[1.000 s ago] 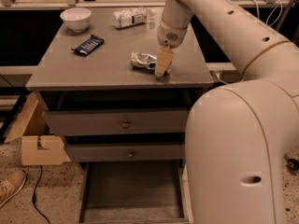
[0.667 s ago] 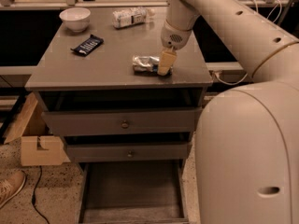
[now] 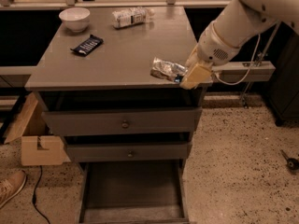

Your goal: Place redbull can into bottom drawer

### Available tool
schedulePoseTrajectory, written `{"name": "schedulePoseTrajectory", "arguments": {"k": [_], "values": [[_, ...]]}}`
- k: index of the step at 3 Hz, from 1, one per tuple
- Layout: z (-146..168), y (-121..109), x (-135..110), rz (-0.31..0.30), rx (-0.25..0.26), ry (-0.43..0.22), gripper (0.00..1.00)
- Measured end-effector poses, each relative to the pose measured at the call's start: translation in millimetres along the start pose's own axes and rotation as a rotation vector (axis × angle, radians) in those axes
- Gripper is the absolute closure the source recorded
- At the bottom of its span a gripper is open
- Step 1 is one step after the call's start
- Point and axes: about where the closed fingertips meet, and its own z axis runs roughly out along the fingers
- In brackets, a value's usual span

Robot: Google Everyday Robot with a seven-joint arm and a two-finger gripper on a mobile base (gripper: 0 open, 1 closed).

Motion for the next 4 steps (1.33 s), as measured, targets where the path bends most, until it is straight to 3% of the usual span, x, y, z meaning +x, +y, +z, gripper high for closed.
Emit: {"name": "schedulePoseTrajectory", "arguments": {"k": [1,3,4], "values": [[10.3,53.9,19.1,0.022,-0.05,-0.05,1.0],[21.6,65.0,29.8,0.038,-0.076,-0.041,1.0],[84.1,97.9,61.9,0.077,-0.17,-0.032,1.0]]}}
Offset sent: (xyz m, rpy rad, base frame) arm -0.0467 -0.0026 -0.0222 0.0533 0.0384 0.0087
